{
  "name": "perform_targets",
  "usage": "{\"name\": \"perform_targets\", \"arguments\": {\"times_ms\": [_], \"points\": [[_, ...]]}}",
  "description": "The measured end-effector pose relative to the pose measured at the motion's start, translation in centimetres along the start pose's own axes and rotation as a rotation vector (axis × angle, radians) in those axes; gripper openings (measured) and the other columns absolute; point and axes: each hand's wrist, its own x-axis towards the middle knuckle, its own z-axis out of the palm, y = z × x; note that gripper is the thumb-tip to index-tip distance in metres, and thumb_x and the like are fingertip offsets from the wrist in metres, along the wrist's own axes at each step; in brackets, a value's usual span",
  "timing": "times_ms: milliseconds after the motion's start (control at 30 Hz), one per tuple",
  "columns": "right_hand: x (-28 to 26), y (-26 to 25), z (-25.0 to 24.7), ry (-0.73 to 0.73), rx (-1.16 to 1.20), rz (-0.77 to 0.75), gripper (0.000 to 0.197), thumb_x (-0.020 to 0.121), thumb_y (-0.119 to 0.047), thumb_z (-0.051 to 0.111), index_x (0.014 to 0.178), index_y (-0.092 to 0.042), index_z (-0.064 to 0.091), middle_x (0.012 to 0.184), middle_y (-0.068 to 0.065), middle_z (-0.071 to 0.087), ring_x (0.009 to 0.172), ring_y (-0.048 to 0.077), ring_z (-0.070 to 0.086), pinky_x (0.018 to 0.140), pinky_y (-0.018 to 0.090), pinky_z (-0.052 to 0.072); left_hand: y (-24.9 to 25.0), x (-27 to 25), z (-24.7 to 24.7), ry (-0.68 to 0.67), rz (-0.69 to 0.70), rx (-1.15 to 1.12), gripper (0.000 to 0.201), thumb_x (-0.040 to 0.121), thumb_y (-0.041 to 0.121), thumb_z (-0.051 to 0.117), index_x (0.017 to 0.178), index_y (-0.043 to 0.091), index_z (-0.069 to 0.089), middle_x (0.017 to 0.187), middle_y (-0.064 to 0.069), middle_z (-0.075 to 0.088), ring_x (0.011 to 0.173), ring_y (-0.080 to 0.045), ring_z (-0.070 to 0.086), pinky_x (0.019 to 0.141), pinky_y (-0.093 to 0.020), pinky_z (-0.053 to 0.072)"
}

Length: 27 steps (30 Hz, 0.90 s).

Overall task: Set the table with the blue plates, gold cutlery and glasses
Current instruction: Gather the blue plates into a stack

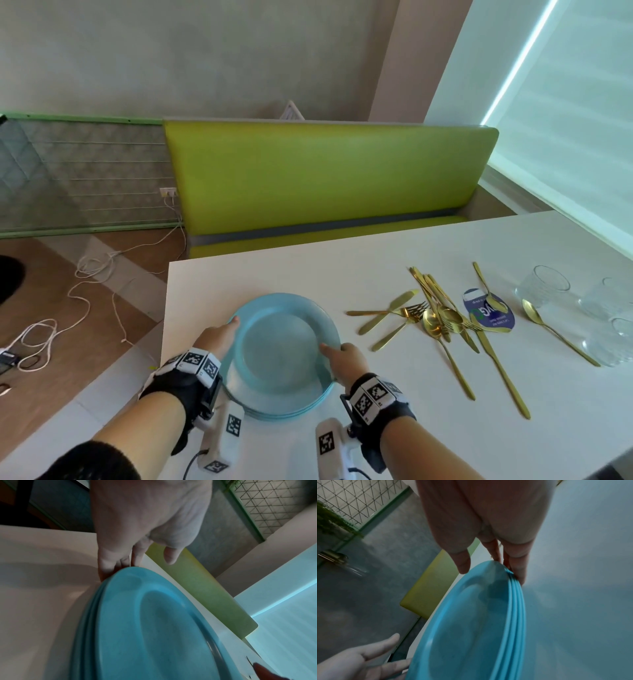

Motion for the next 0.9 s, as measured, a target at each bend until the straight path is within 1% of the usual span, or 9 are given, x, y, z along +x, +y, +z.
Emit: {"name": "perform_targets", "arguments": {"times_ms": [167, 333, 400, 500, 567, 633, 733, 800, 900], "points": [[0.5, -2.8, 0.6, -0.002, 0.116, -0.014, 0.071, 0.087, -0.036, 0.064, 0.141, -0.001, 0.034, 0.136, 0.014, 0.05, 0.124, 0.028, 0.05, 0.102, 0.035, 0.042, 0.7, 1.7, -1.2, 0.056, -0.006, -0.023, 0.066, 0.093, 0.048, 0.047, 0.136, -0.002, 0.046, 0.143, -0.02, 0.047, 0.129, -0.035, 0.047, 0.108, -0.037, 0.036], [2.0, -5.2, 2.5, -0.063, 0.278, -0.009, 0.072, 0.084, -0.035, 0.067, 0.138, 0.001, 0.035, 0.131, 0.016, 0.052, 0.118, 0.03, 0.054, 0.101, 0.04, 0.045, 1.3, 2.9, -3.0, 0.099, -0.024, -0.178, 0.058, 0.093, 0.043, 0.05, 0.129, -0.003, 0.053, 0.136, -0.021, 0.053, 0.125, -0.035, 0.05, 0.103, -0.036, 0.037], [2.4, -6.3, 3.4, -0.081, 0.325, -0.008, 0.075, 0.081, -0.039, 0.069, 0.136, 0.001, 0.038, 0.128, 0.016, 0.055, 0.115, 0.031, 0.056, 0.1, 0.043, 0.046, 1.3, 3.8, -3.9, 0.099, -0.015, -0.277, 0.069, 0.084, 0.054, 0.056, 0.124, -0.002, 0.057, 0.131, -0.021, 0.057, 0.119, -0.035, 0.056, 0.105, -0.041, 0.041], [3.4, -7.5, 4.4, -0.113, 0.379, 0.001, 0.084, 0.07, -0.048, 0.071, 0.133, -0.001, 0.041, 0.126, 0.016, 0.055, 0.114, 0.032, 0.057, 0.1, 0.048, 0.046, -0.5, 8.4, -4.7, 0.13, -0.022, -0.351, 0.092, 0.058, 0.07, 0.061, 0.117, 0.0, 0.062, 0.122, -0.019, 0.064, 0.111, -0.034, 0.062, 0.101, -0.047, 0.046], [3.8, -8.4, 4.6, -0.143, 0.396, 0.017, 0.074, 0.076, -0.046, 0.07, 0.129, -0.001, 0.044, 0.125, 0.014, 0.055, 0.112, 0.031, 0.056, 0.1, 0.047, 0.046, -1.8, 11.5, -5.0, 0.129, -0.015, -0.381, 0.1, 0.049, 0.074, 0.062, 0.118, 0.002, 0.061, 0.122, -0.018, 0.064, 0.112, -0.033, 0.062, 0.101, -0.049, 0.046], [4.2, -9.1, 4.6, -0.151, 0.397, 0.038, 0.069, 0.079, -0.045, 0.068, 0.129, -0.002, 0.044, 0.126, 0.012, 0.054, 0.112, 0.029, 0.055, 0.1, 0.044, 0.046, -1.9, 12.2, -5.4, 0.1, -0.006, -0.38, 0.113, 0.039, 0.08, 0.057, 0.124, 0.006, 0.057, 0.126, -0.018, 0.062, 0.115, -0.033, 0.06, 0.101, -0.05, 0.046], [4.9, -9.9, 5.1, -0.154, 0.408, 0.045, 0.085, 0.074, -0.051, 0.07, 0.137, -0.005, 0.038, 0.133, 0.013, 0.05, 0.119, 0.031, 0.052, 0.103, 0.047, 0.043, -2.7, 14.0, -6.0, 0.071, 0.005, -0.373, 0.119, 0.035, 0.084, 0.057, 0.128, 0.01, 0.054, 0.129, -0.017, 0.059, 0.119, -0.033, 0.058, 0.102, -0.05, 0.046], [5.2, -10.5, 5.4, -0.16, 0.419, 0.046, 0.086, 0.075, -0.052, 0.069, 0.14, -0.006, 0.035, 0.136, 0.013, 0.048, 0.12, 0.03, 0.05, 0.103, 0.047, 0.042, -2.4, 14.0, -6.2, 0.092, -0.003, -0.396, 0.123, 0.03, 0.087, 0.06, 0.127, 0.011, 0.054, 0.128, -0.016, 0.06, 0.118, -0.033, 0.059, 0.101, -0.05, 0.046], [5.9, -11.1, 5.6, -0.183, 0.437, 0.048, 0.08, 0.077, -0.051, 0.067, 0.136, -0.006, 0.039, 0.132, 0.013, 0.05, 0.111, 0.03, 0.051, 0.094, 0.045, 0.046, -1.1, 12.3, -6.4, 0.087, 0.003, -0.456, 0.105, 0.039, 0.079, 0.061, 0.119, 0.012, 0.061, 0.124, -0.013, 0.064, 0.115, -0.031, 0.06, 0.103, -0.048, 0.044]]}}
